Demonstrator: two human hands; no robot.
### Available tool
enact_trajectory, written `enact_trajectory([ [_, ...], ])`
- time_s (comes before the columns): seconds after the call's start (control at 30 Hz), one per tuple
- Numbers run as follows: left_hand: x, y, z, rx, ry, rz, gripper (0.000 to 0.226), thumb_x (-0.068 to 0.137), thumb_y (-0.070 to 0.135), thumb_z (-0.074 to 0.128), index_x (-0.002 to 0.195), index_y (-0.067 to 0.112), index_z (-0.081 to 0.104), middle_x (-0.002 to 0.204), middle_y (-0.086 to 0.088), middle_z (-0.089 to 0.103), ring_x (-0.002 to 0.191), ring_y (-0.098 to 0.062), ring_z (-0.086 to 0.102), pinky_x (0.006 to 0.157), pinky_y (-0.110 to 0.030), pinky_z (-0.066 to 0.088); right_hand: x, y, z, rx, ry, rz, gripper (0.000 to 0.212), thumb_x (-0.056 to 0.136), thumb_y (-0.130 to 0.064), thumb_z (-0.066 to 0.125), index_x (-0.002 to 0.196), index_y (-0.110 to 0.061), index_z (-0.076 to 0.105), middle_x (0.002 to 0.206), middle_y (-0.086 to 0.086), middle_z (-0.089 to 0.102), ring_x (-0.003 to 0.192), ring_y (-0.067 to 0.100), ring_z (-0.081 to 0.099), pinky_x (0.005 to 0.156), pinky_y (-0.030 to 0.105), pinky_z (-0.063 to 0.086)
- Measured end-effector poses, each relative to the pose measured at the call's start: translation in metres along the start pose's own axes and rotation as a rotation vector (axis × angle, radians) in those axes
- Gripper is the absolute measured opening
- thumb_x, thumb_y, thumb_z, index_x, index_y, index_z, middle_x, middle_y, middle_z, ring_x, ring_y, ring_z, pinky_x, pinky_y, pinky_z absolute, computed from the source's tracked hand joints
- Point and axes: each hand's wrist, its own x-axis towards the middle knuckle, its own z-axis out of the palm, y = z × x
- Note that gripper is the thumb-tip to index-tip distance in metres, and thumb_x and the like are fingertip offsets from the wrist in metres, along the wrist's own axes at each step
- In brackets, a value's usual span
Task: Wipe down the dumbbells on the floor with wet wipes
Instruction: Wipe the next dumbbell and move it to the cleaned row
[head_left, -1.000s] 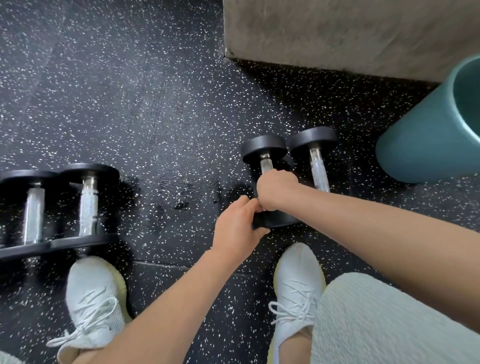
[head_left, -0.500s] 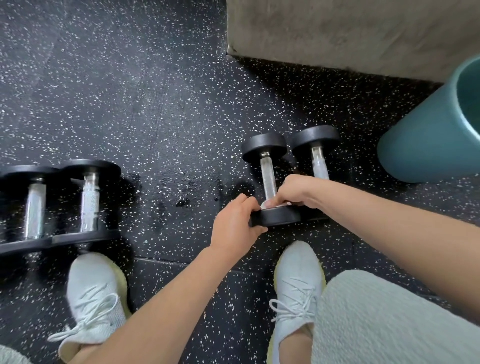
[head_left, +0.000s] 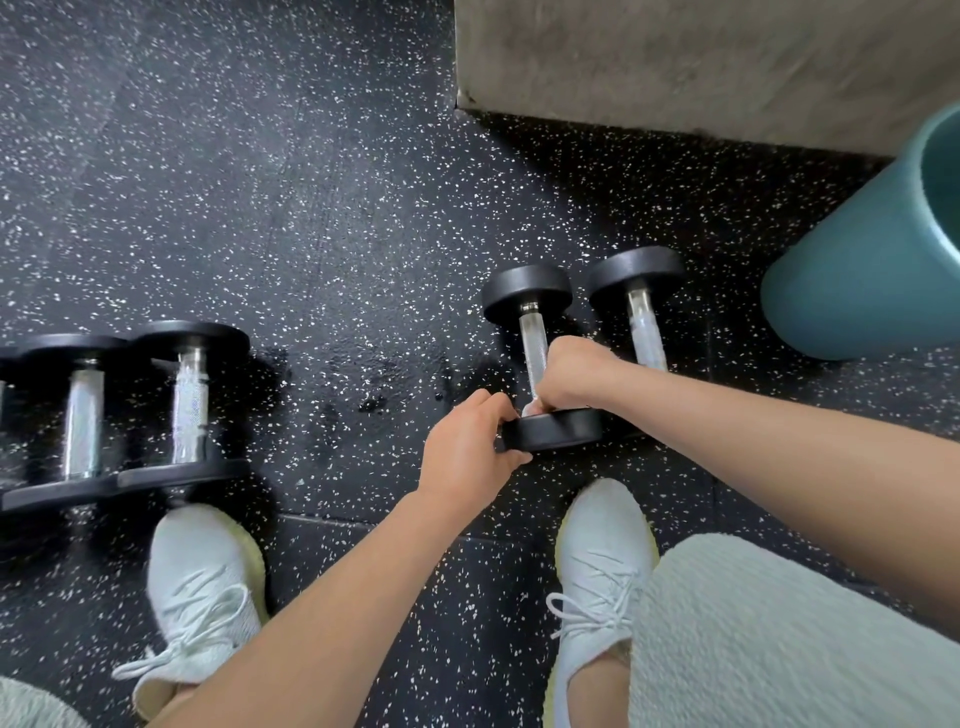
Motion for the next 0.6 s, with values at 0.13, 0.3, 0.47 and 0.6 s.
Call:
enact_trajectory([
  [0.13,0.003,0.006,0.0,-0.001,-0.005,0.021,0.045,0.074,0.037,0.092,0.106,0.024,0.063,0.097,0.012,0.054,0.086,-0.014,0.054,0.07,-0.034,0.044,0.001,0.011,-0.008,-0.001,-0.045,0.018,0.017,0.087,-0.01,0.066,0.076,-0.01,0.054,0.07,0.006,0.057,0.059,0.021,0.053,0.047,0.026,0.036],
  [0.3,0.004,0.014,-0.002,-0.009,-0.039,0.045,0.043,0.076,0.036,0.091,0.106,0.023,0.063,0.099,0.009,0.053,0.089,-0.018,0.056,0.071,-0.036,0.042,0.011,0.029,-0.008,-0.009,-0.103,-0.021,0.02,0.082,-0.009,0.07,0.067,-0.01,0.056,0.066,0.009,0.056,0.055,0.023,0.048,0.048,0.028,0.035],
  [0.47,-0.004,0.022,-0.023,-0.075,-0.153,-0.032,0.043,0.087,0.036,0.082,0.124,0.023,0.063,0.113,0.003,0.056,0.103,-0.023,0.06,0.087,-0.039,0.05,0.0,0.029,-0.012,-0.008,0.02,-0.083,0.024,0.076,-0.018,0.082,0.065,-0.012,0.062,0.062,0.001,0.062,0.064,0.023,0.061,0.057,0.029,0.049],
  [0.6,-0.018,0.03,-0.041,-0.05,-0.307,-0.045,0.056,0.096,0.038,0.07,0.147,0.025,0.052,0.131,-0.002,0.056,0.119,-0.028,0.059,0.1,-0.039,0.048,-0.028,0.013,-0.03,-0.225,0.041,-0.149,0.011,0.081,-0.014,0.068,0.071,-0.008,0.067,0.071,0.003,0.067,0.074,0.025,0.066,0.06,0.029,0.051],
])
